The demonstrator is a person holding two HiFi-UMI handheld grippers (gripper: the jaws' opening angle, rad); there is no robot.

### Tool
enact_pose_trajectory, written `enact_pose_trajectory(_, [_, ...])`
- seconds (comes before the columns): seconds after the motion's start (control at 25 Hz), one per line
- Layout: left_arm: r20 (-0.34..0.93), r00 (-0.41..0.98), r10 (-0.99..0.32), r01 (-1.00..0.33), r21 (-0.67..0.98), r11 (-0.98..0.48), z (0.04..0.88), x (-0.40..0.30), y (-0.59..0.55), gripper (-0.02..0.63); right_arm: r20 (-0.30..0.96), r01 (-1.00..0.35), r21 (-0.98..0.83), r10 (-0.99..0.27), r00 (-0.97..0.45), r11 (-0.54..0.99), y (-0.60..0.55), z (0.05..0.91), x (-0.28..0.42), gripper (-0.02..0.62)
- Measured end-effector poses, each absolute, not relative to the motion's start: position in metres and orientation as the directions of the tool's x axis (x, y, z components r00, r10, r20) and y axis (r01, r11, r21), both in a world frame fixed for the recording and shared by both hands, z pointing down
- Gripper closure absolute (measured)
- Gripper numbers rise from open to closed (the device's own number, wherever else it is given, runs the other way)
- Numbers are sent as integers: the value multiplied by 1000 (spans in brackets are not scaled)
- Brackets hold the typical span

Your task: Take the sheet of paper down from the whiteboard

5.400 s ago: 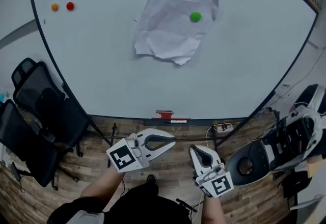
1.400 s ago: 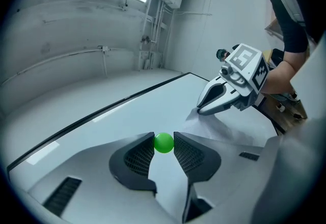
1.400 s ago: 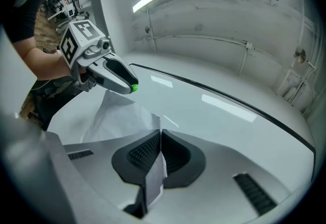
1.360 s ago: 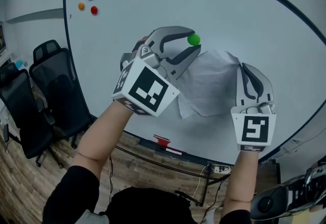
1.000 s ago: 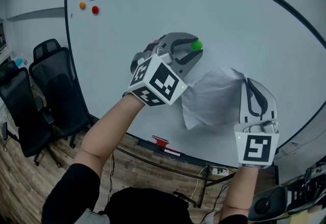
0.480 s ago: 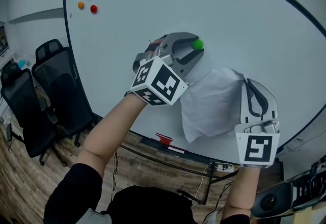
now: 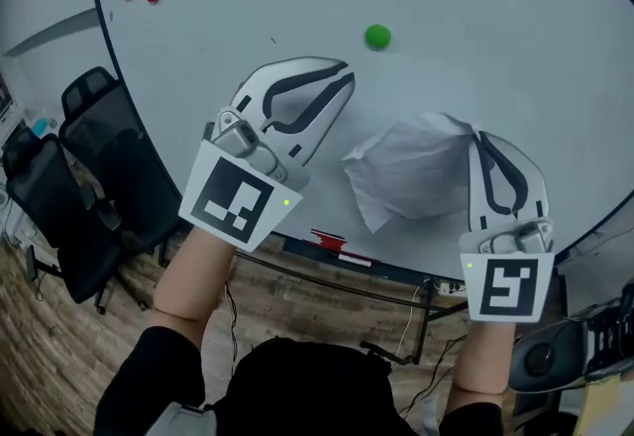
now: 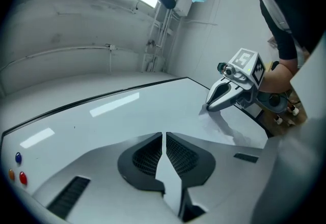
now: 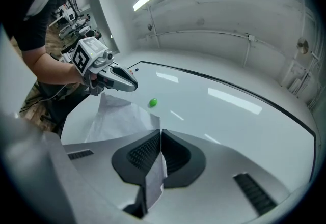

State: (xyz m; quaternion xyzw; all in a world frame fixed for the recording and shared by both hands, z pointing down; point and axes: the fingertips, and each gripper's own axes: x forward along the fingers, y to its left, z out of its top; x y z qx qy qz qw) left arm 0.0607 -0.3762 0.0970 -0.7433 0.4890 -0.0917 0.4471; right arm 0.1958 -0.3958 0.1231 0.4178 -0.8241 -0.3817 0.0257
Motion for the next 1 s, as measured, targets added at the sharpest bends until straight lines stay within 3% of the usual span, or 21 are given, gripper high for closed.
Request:
enact_pose_trajectory(0.16, [-250,511,-822,-682,-701,-210,139,64,-369,594,-212,-672,624,-741,-637,399,-388,156,207,574])
enact_pose_trajectory(0.76, [-50,574,-818,-734,-473,-487,318,71,-366,594,81,-642,457,-747,-660,616,-366,337,243,574])
enact_pose_trajectory(1.0, [16,589,-808,-768,-298,-566,407,77,-362,594,134,-651,373,-733,-667,661,-361,393,258,574])
